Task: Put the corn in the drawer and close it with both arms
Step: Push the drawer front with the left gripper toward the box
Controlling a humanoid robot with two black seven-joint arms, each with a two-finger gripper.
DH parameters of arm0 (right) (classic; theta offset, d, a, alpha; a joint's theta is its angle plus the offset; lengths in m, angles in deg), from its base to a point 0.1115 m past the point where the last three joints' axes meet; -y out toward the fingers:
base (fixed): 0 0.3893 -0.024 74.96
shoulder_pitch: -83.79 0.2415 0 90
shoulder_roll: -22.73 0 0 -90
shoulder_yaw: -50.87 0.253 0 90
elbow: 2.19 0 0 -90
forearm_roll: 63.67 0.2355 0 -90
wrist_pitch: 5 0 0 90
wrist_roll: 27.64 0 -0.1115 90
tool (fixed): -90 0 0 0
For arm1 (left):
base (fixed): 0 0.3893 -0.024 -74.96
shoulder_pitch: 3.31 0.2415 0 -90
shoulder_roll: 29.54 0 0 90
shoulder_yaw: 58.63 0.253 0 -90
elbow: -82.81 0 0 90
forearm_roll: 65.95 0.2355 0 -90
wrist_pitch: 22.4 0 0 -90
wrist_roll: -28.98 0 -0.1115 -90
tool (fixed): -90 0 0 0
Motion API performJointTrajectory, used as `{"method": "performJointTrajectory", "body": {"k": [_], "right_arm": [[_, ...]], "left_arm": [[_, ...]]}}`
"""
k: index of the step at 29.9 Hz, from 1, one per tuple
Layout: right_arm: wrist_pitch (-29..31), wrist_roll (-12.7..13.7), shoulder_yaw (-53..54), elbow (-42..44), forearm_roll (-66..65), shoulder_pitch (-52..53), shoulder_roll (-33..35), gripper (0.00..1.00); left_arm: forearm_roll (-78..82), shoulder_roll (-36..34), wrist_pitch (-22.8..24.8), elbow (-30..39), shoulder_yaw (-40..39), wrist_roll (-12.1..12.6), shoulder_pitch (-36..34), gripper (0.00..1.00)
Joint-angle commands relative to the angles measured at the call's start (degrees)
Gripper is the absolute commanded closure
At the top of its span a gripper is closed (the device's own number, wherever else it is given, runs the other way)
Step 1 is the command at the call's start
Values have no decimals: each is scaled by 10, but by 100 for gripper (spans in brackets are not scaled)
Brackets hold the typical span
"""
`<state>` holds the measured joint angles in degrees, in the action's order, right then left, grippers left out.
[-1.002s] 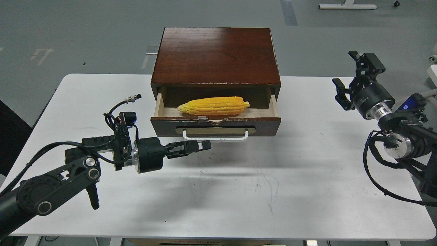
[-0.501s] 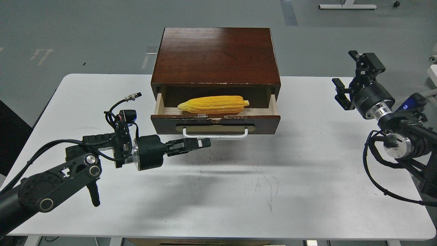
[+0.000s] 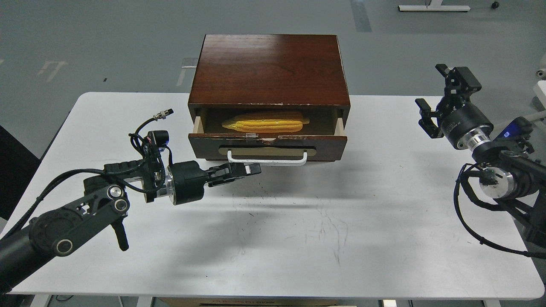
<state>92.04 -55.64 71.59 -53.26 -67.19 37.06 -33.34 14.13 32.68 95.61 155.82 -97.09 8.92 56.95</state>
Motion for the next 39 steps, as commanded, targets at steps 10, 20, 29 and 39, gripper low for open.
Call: {"method": "performJointTrajectory", "body": {"k": [10, 20, 29, 39], "right_arm": [[0, 0, -1, 0, 0, -12, 0, 2], [0, 0, 0, 0, 0, -15, 0, 2], [-1, 0, 0, 0, 0, -15, 0, 2], [0, 0, 0, 0, 0, -16, 0, 2]], "left_arm": [[-26, 6, -3, -28, -8, 7, -3, 100], [-37, 19, -2, -68, -7, 7, -21, 100], [-47, 34, -4, -95, -7, 6, -33, 100], [-73, 40, -12, -108, -8, 7, -44, 100]]}}
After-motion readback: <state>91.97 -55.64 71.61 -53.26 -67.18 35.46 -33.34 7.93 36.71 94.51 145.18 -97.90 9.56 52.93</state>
